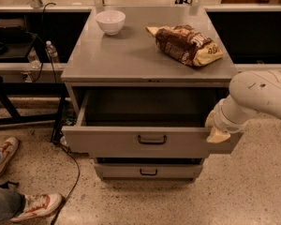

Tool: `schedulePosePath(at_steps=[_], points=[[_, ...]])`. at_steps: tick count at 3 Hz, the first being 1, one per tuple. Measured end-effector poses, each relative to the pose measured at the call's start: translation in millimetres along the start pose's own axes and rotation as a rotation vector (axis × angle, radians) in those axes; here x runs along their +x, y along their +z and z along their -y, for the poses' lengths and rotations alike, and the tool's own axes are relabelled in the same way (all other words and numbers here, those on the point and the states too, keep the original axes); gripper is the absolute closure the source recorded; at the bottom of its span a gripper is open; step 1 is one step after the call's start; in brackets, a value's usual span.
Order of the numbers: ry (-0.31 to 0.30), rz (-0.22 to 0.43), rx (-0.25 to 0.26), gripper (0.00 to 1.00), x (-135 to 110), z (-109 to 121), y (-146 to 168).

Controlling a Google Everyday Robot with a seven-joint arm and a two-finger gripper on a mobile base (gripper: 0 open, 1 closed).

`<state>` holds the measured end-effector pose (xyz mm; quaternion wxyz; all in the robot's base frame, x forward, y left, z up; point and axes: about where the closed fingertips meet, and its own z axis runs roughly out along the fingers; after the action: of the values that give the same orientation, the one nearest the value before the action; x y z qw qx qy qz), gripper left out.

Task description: Open top drawer

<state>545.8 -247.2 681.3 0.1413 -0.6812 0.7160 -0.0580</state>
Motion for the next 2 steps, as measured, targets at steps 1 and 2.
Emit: schedulePosePath(at_steps=[1, 2], points=[[-0.012, -0.015, -0.007, 0.0, 3.3, 7.8, 7.3], [-0.026, -0.032, -0.018, 0.0, 3.6, 13.8, 14.5]])
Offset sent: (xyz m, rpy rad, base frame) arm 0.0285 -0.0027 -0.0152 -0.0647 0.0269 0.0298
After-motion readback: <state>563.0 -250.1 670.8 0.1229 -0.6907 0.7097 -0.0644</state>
